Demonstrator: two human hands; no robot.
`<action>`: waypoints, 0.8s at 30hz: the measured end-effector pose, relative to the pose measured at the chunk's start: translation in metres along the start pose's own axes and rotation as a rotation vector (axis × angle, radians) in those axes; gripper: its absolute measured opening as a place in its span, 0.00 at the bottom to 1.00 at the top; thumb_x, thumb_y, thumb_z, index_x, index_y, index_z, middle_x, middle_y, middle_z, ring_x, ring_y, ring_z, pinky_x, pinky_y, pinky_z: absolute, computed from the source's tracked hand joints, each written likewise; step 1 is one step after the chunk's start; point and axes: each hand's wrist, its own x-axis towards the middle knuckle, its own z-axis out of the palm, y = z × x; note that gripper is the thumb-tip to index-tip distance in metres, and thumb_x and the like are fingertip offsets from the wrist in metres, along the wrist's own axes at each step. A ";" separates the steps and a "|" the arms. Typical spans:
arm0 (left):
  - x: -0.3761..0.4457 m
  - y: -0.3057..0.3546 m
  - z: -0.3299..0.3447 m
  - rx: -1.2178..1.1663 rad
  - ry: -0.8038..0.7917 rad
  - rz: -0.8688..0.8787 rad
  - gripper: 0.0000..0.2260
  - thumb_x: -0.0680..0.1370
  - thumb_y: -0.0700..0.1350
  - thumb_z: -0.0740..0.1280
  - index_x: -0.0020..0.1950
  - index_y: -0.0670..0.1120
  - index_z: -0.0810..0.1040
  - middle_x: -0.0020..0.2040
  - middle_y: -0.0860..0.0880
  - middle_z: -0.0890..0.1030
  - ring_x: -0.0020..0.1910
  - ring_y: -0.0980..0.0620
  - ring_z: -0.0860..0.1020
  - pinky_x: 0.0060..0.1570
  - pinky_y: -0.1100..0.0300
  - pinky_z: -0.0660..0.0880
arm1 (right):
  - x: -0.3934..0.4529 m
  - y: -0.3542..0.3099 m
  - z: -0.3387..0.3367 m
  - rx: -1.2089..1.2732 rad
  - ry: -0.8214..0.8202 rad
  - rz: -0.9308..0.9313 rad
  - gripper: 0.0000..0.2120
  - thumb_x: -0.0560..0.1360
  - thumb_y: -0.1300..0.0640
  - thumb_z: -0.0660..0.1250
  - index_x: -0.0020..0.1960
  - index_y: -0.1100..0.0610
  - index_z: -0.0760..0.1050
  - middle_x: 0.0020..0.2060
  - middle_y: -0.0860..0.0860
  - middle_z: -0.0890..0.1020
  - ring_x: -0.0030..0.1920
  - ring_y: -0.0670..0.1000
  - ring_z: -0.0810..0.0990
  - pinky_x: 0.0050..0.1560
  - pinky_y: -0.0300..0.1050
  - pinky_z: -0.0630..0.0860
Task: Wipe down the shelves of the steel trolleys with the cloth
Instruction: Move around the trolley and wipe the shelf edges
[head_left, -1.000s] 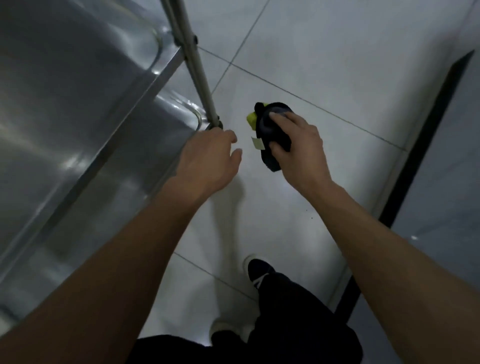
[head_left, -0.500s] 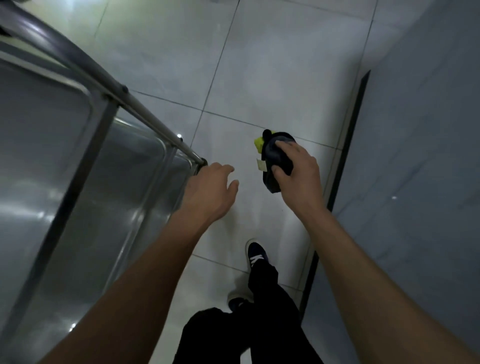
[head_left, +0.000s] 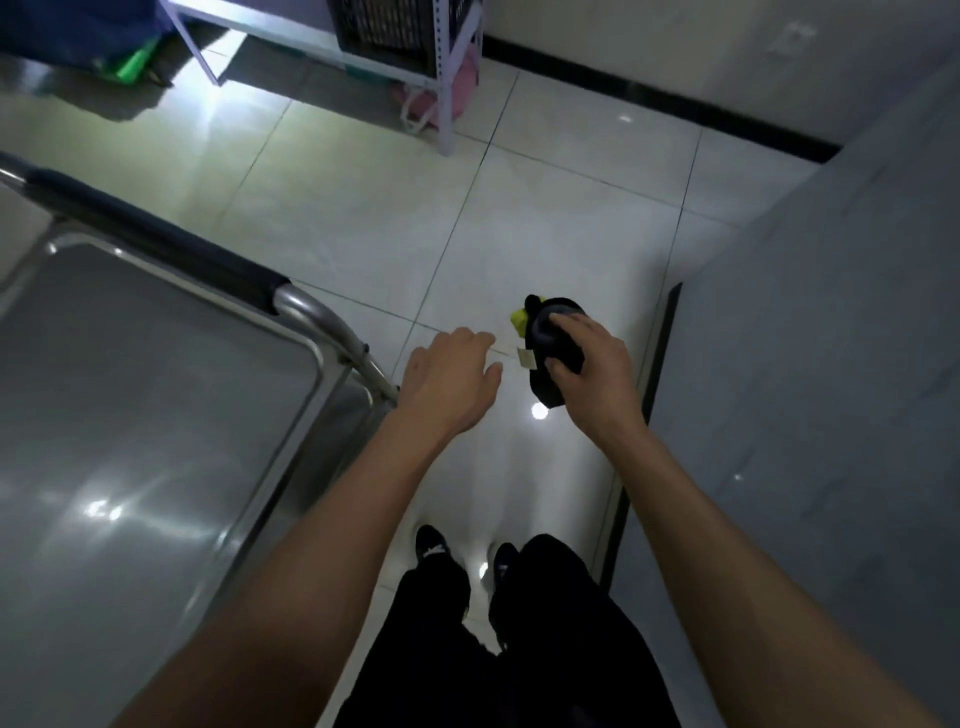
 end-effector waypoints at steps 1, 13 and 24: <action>0.007 0.000 -0.007 -0.002 -0.004 -0.002 0.21 0.83 0.55 0.58 0.76 0.51 0.68 0.70 0.47 0.74 0.67 0.45 0.72 0.63 0.48 0.68 | 0.009 -0.005 -0.005 -0.007 0.005 -0.008 0.26 0.74 0.60 0.70 0.71 0.50 0.72 0.71 0.49 0.73 0.68 0.56 0.71 0.69 0.58 0.68; 0.149 0.019 -0.074 0.005 -0.033 -0.167 0.21 0.83 0.55 0.58 0.74 0.50 0.70 0.66 0.47 0.77 0.64 0.46 0.75 0.63 0.49 0.71 | 0.171 -0.019 -0.063 -0.059 -0.156 -0.181 0.25 0.76 0.58 0.70 0.72 0.49 0.71 0.71 0.50 0.72 0.68 0.57 0.72 0.68 0.58 0.69; 0.219 -0.032 -0.129 -0.177 0.084 -0.464 0.20 0.83 0.56 0.58 0.74 0.51 0.71 0.67 0.49 0.76 0.65 0.48 0.75 0.62 0.52 0.71 | 0.338 -0.096 -0.056 -0.083 -0.330 -0.447 0.24 0.76 0.58 0.70 0.72 0.50 0.72 0.71 0.50 0.72 0.68 0.56 0.72 0.68 0.57 0.70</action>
